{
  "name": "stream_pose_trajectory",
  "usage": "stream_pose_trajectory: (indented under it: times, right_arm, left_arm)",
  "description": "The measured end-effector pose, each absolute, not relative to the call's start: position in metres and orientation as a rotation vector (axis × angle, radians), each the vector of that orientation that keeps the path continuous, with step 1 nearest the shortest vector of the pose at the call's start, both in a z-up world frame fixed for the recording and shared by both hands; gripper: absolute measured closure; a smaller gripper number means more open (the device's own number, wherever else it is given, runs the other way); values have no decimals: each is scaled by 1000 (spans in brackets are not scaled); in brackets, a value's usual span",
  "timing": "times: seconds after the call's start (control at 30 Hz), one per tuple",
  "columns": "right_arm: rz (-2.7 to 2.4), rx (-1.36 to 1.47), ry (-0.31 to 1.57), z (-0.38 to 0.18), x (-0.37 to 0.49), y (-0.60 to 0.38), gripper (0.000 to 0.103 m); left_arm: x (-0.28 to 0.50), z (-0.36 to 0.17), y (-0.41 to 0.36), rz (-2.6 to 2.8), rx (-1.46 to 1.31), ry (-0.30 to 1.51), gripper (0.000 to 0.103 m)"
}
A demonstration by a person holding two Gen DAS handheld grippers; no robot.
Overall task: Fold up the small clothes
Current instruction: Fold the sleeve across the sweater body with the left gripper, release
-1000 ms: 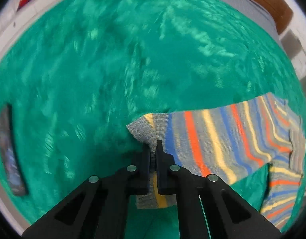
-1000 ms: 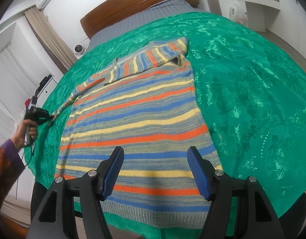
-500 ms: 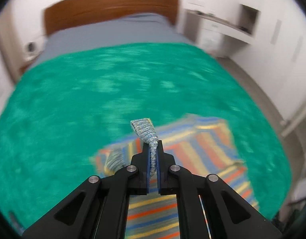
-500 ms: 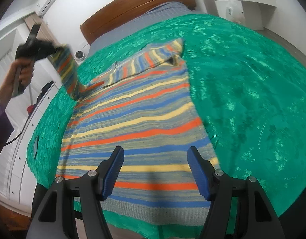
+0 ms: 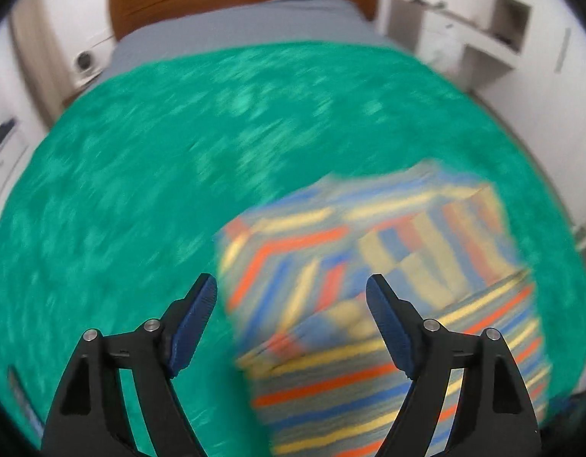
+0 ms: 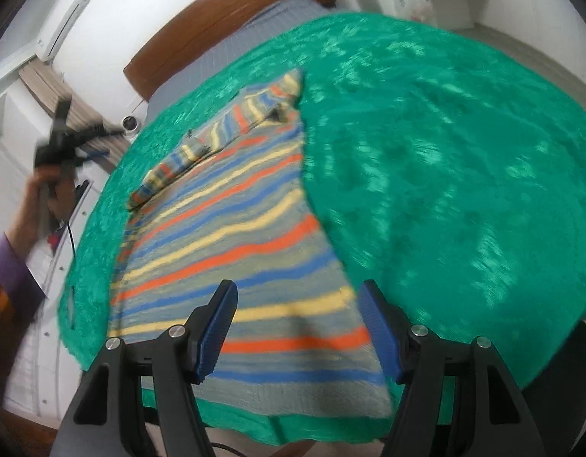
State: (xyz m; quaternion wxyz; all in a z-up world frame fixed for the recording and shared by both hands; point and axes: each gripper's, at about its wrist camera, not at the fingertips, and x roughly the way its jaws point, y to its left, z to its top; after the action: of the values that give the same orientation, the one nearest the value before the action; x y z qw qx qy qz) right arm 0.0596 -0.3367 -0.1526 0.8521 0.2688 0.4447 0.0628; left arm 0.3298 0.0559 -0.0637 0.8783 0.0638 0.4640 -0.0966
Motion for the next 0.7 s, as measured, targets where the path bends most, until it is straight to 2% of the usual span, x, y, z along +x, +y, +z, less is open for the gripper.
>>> stream_pose_trajectory:
  times: [0.1,0.23,0.4,0.6,0.63,0.67,0.7]
  right_arm:
    - [276,564,978,-123,107,-321,37]
    - [462,538,1003,-90,199,-284,37]
    - [485,465,1151,-122,325,-234,37]
    - [496,382,1144,-148,394,-198,39]
    - [498,380,1165,-153,399,-194,41]
    - [505,381,1183,-158,403,-190,56]
    - [522,361,1191,-161,404,-184,79]
  left_arm:
    - [303,-102,99,-109,128,963,21]
    - [267,-148,150,-20,-16,988,21]
    - [225,-159,171,-25,-123,951,20]
    - [209,-164,165,-61,-56,916,13]
    - [208,-167,164,-63,-52,910,12]
    - [208,-168,164,-63,-54,906,11]
    - [207,-169,167,-63,-61,902,10]
